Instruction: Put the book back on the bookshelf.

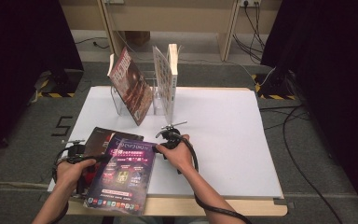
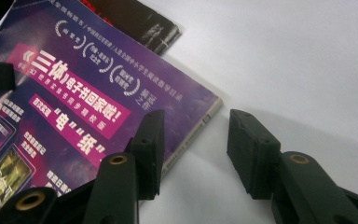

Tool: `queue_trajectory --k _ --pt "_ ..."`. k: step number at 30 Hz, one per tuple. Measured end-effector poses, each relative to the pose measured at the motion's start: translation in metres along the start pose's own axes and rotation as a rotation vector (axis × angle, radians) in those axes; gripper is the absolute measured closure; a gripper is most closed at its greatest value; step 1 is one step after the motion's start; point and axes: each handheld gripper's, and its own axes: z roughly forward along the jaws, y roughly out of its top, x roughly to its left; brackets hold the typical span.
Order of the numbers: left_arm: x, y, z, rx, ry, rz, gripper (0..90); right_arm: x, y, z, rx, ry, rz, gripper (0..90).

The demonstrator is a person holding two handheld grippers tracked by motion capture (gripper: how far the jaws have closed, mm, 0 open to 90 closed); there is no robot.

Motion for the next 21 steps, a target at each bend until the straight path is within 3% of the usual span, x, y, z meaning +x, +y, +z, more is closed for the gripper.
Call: queue_trajectory --k 8,21 --pt "-0.001 0.002 0.003 -0.007 0.024 0.011 81.4 0.000 0.011 0.009 -0.001 0.001 -0.007 52.5" --pt "-0.001 0.001 0.004 -0.008 0.038 0.019 80.7 0.000 0.015 0.013 -0.004 0.014 0.004 52.4"
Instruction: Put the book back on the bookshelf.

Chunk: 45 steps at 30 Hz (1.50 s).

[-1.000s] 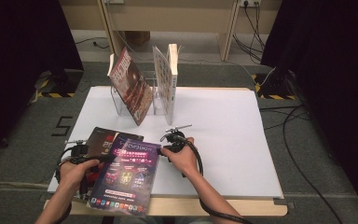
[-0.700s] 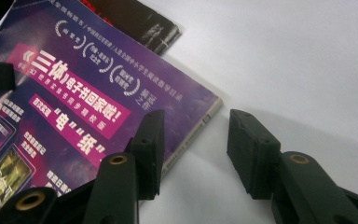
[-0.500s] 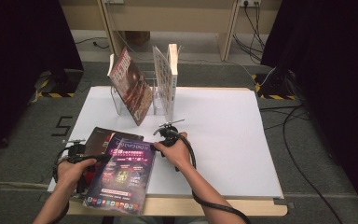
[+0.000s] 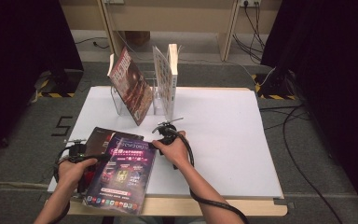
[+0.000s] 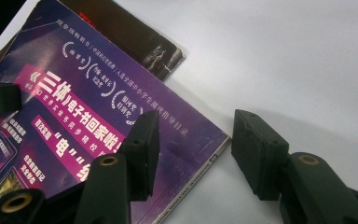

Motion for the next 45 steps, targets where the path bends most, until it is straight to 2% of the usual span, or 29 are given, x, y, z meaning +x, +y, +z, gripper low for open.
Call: queue_trajectory --k 6,8,12,15,19,21,25,27,33,42,45 --pt "0.001 -0.001 0.000 -0.005 -0.004 -0.003 80.6 -0.002 0.001 0.000 -0.001 0.008 -0.001 54.0" --pt "0.001 -0.001 0.000 -0.005 -0.001 -0.001 80.5 -0.002 0.001 0.001 -0.023 -0.015 -0.024 54.2" --pt "0.000 -0.001 0.000 -0.007 0.006 -0.004 80.3 -0.002 0.002 0.001 -0.017 -0.010 -0.016 53.9" --pt "0.000 -0.004 0.000 -0.022 0.008 -0.013 80.1 -0.003 0.001 0.002 -0.021 0.009 0.007 53.7" --pt "-0.001 -0.007 0.001 -0.040 0.016 -0.019 79.9 -0.002 -0.001 0.002 -0.033 0.009 0.030 55.8" --pt "-0.003 -0.007 0.001 -0.041 0.032 -0.008 79.9 -0.003 -0.002 0.002 -0.042 0.012 0.035 56.6" --pt "-0.007 -0.007 0.001 -0.038 0.065 0.012 79.9 -0.006 -0.003 -0.001 -0.027 0.041 0.081 57.1" --pt "-0.007 -0.007 0.001 -0.035 0.064 0.015 79.9 -0.007 -0.003 -0.002 -0.020 0.054 0.105 57.4" --pt "-0.007 -0.007 0.001 -0.036 0.064 0.005 79.8 -0.006 -0.004 -0.003 -0.010 0.052 0.123 59.6" --pt "-0.006 -0.008 0.001 -0.047 0.059 -0.017 79.6 -0.012 -0.004 -0.009 -0.032 0.120 0.214 62.0" --pt "-0.006 -0.009 0.001 -0.051 0.060 -0.023 79.6 -0.013 -0.003 -0.011 -0.033 0.129 0.215 62.6"
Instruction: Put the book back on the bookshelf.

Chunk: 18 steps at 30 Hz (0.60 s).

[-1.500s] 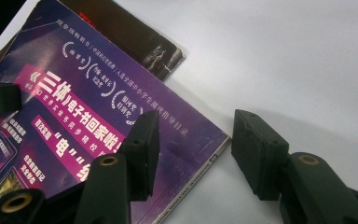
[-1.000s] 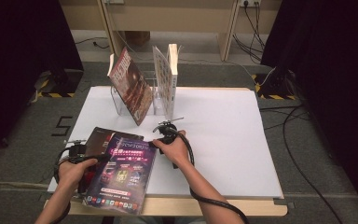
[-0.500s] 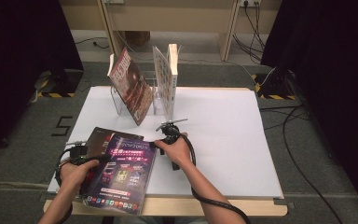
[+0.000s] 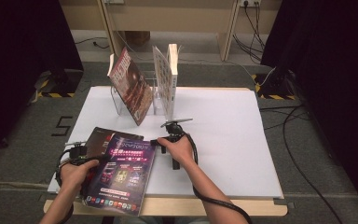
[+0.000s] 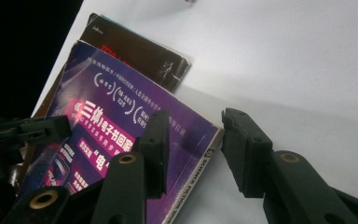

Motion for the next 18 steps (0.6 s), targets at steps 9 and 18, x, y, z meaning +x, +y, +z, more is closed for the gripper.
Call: queue_trajectory --k 9,18 --pt "0.001 0.000 0.000 -0.005 -0.005 -0.007 79.4 -0.001 -0.007 0.002 0.053 0.059 0.036 64.7" --pt "0.001 -0.001 0.000 -0.010 -0.002 -0.006 78.7 0.008 -0.014 0.007 0.083 0.086 0.023 64.3"
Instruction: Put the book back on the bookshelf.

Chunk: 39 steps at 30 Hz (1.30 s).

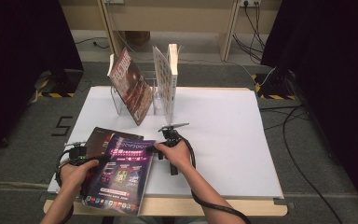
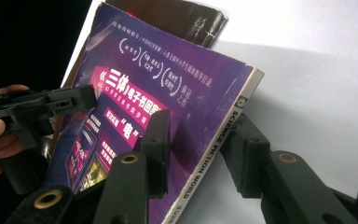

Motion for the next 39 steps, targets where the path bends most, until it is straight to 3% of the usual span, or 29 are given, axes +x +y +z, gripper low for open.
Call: queue_trajectory --k 11,17,20,22,25,27,32,39 --pt "0.001 0.000 -0.001 -0.005 -0.001 0.006 77.3 0.003 0.000 -0.001 -0.004 -0.007 0.003 68.2" --pt "0.001 0.000 -0.002 -0.010 0.009 0.037 74.1 0.005 0.001 -0.005 -0.026 0.052 0.039 76.4" --pt "0.001 0.001 -0.005 -0.022 0.036 0.077 67.2 0.007 0.000 -0.008 -0.041 0.089 0.067 78.9" --pt "0.000 0.003 -0.008 -0.064 0.046 0.094 56.7 0.009 0.001 -0.011 -0.059 0.110 0.070 80.2" --pt "-0.005 0.008 -0.015 -0.110 0.068 0.134 49.2 0.012 0.002 -0.017 -0.095 0.127 0.073 82.1" --pt "-0.010 0.011 -0.019 -0.128 0.060 0.145 45.2 0.016 0.003 -0.024 -0.116 0.144 0.078 83.1" --pt "-0.021 0.013 -0.025 -0.152 0.029 0.151 39.4 0.031 0.007 -0.042 -0.165 0.126 -0.004 83.6" --pt "-0.035 0.016 -0.030 -0.163 -0.004 0.165 33.3 0.043 0.007 -0.066 -0.204 0.104 -0.066 83.7"
